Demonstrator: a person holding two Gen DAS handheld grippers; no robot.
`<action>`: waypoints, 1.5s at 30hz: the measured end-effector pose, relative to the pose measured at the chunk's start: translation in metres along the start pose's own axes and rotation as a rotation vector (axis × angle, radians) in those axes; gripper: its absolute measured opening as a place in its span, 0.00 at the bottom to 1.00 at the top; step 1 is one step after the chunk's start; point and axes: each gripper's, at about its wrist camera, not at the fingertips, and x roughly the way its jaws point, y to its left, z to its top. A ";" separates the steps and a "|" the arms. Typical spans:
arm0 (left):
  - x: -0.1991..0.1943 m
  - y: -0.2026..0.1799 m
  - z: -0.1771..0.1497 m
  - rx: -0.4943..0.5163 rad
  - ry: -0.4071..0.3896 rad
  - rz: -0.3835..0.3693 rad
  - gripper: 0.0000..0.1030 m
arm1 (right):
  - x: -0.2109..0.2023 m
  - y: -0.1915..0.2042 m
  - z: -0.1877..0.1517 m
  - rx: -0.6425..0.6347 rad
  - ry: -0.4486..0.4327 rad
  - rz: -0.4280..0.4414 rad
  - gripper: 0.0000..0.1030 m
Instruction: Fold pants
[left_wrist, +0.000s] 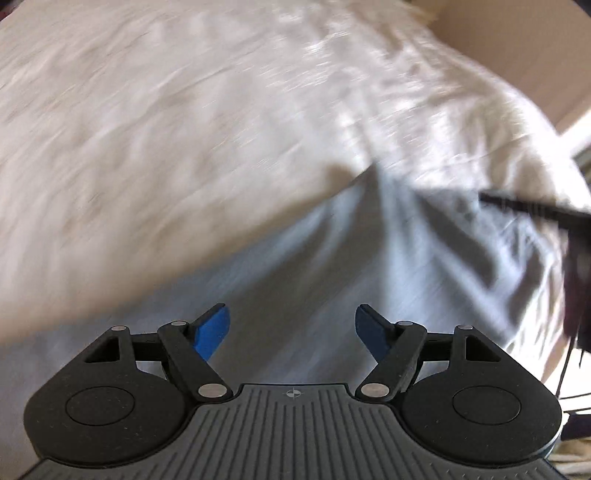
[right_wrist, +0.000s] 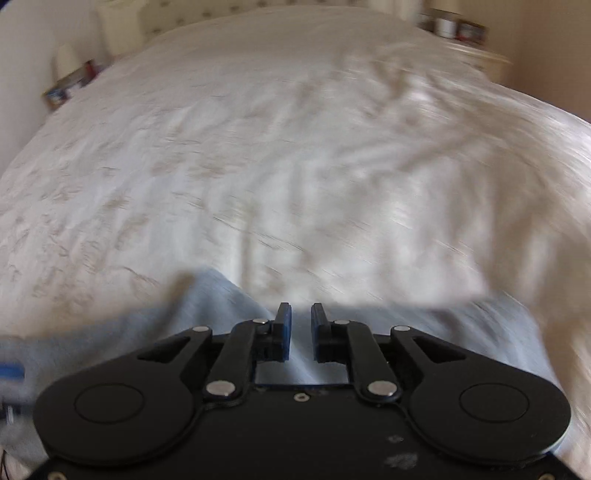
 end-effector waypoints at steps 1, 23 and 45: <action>0.007 -0.011 0.010 0.019 -0.006 -0.013 0.72 | -0.004 -0.009 -0.006 0.002 0.008 -0.035 0.17; 0.109 -0.049 0.016 0.162 0.066 0.076 0.73 | 0.056 -0.131 0.027 0.087 0.156 0.016 0.21; 0.136 -0.054 0.063 0.188 0.141 0.129 0.93 | -0.043 -0.135 0.000 0.172 -0.059 -0.154 0.43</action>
